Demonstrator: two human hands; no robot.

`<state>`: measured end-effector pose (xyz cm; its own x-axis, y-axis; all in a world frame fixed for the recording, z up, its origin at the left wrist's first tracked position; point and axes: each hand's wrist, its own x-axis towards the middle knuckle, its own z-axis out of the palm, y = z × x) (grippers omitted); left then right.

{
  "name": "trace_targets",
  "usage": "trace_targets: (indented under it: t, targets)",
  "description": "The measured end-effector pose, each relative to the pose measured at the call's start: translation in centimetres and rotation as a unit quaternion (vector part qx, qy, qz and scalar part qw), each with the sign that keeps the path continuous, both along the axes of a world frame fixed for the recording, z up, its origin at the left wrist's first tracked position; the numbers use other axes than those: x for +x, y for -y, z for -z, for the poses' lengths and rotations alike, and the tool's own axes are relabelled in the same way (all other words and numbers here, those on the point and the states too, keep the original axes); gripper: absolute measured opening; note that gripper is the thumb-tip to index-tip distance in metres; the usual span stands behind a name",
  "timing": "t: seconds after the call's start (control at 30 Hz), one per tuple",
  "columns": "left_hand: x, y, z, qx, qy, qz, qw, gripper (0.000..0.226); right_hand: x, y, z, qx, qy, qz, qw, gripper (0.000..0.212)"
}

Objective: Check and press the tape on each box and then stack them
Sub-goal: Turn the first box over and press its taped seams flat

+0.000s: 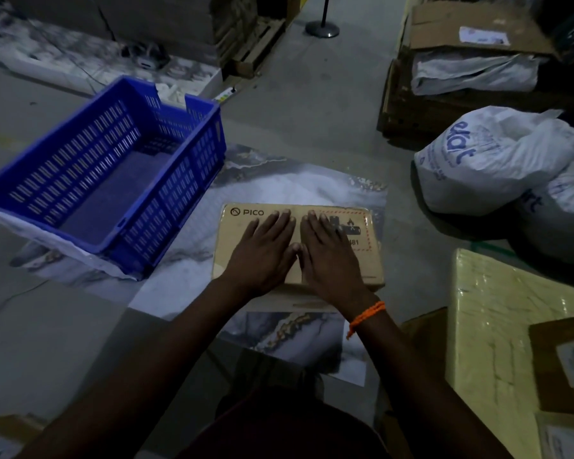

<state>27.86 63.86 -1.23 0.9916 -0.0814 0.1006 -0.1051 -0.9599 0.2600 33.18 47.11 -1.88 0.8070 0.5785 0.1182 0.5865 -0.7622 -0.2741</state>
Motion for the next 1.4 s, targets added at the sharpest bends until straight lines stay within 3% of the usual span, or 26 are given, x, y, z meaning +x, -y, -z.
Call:
trace_targets:
  t: [0.43,0.6,0.73,1.0,1.3,1.4]
  targets:
    - [0.1,0.0,0.6,0.050,-0.025,0.004,0.998,0.063,0.1,-0.1,-0.4,-0.046,-0.023,-0.002,0.999,0.064]
    - [-1.0,-1.0,0.8,0.035,-0.027,-0.033,0.998,0.076,0.5,1.5,-0.7,-0.030,-0.056,-0.004,0.998,0.079]
    - [-2.8,-4.0,1.5,0.039,-0.022,-0.085,0.995,0.079,1.6,4.1,-0.7,-0.050,-0.041,0.054,0.996,0.086]
    - [-3.5,-4.5,2.6,0.077,-0.006,-0.077,0.994,0.075,1.5,4.8,0.6,-0.067,-0.003,0.055,0.996,0.083]
    - [-3.3,-4.3,2.2,0.051,-0.006,-0.084,0.995,0.076,1.9,4.9,0.7,-0.070,-0.006,0.056,0.996,0.086]
    - [-3.4,-4.0,2.0,0.010,0.002,-0.108,0.994,0.080,1.6,4.6,0.3,-0.006,-0.001,0.086,0.996,0.083]
